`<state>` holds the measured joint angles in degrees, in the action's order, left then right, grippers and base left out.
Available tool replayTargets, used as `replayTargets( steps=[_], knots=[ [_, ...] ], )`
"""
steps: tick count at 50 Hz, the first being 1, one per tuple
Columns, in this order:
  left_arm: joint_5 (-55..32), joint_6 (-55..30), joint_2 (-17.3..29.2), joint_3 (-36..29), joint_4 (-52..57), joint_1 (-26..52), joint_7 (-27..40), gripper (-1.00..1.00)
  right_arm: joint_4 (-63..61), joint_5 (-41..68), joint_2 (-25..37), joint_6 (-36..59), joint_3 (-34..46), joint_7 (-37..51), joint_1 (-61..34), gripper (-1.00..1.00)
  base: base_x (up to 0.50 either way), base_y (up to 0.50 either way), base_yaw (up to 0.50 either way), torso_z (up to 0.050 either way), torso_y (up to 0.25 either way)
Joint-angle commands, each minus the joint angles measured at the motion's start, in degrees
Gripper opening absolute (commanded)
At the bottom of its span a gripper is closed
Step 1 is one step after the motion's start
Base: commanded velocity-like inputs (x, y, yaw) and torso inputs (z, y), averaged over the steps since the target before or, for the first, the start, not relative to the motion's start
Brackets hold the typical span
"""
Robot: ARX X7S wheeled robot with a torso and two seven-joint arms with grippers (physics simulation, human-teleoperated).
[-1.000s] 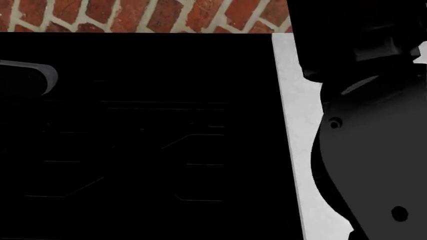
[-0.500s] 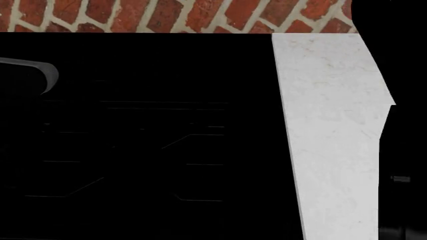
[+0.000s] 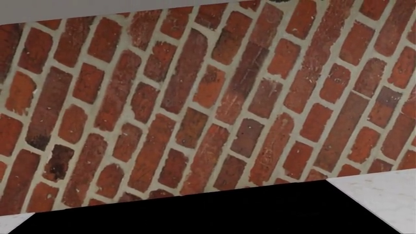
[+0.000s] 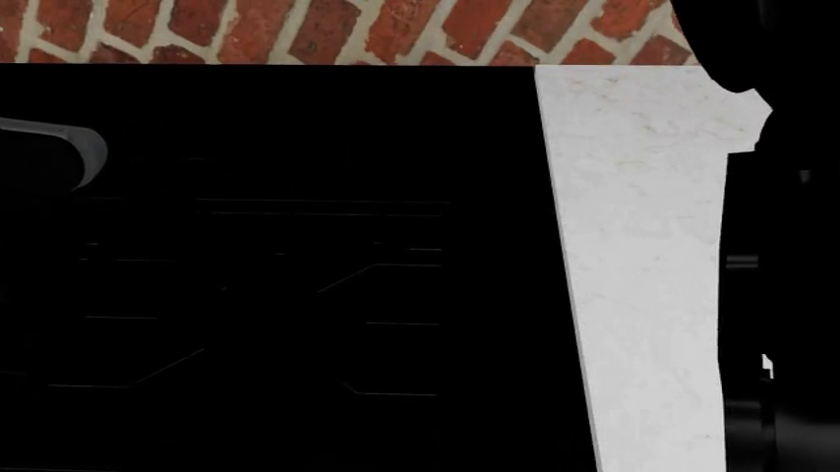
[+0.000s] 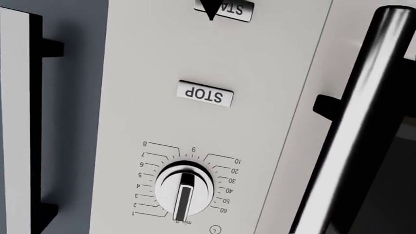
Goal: Press the start button on the microwave
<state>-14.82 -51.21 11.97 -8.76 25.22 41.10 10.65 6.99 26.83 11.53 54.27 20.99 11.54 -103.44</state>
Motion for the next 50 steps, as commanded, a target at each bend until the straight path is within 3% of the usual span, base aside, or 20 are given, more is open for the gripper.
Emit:
replayTargets(
  steps=[1, 20, 37, 50],
  knots=[
    [-0.41, 0.05, 0.29, 0.0, 0.46, -0.36, 0.29, 1.0, 2.54, -0.6, -0.11, -2.27, 0.99, -0.13, 1.72, -1.0, 0.0, 0.0, 0.0, 0.0, 0.0],
    [-0.87, -0.04, 0.92, -0.26, 0.51, -0.49, 0.54, 1.0, 8.3, -2.05, -0.56, -7.43, 2.39, -1.39, 2.31, -1.0, 0.0, 0.0, 0.0, 0.0, 0.0],
    [-1.29, 0.65, 1.3, -0.48, 0.27, -0.88, 0.67, 1.0, 5.95, -2.65, -0.31, -7.53, 4.43, -1.67, 0.88, -1.0, 0.0, 0.0, 0.0, 0.0, 0.0],
    [-1.68, -0.32, 1.54, -0.55, 1.01, -0.77, 1.26, 1.0, 13.69, -3.61, -1.12, -12.19, 4.56, -2.78, 0.76, -1.0, 0.0, 0.0, 0.0, 0.0, 0.0]
  ],
)
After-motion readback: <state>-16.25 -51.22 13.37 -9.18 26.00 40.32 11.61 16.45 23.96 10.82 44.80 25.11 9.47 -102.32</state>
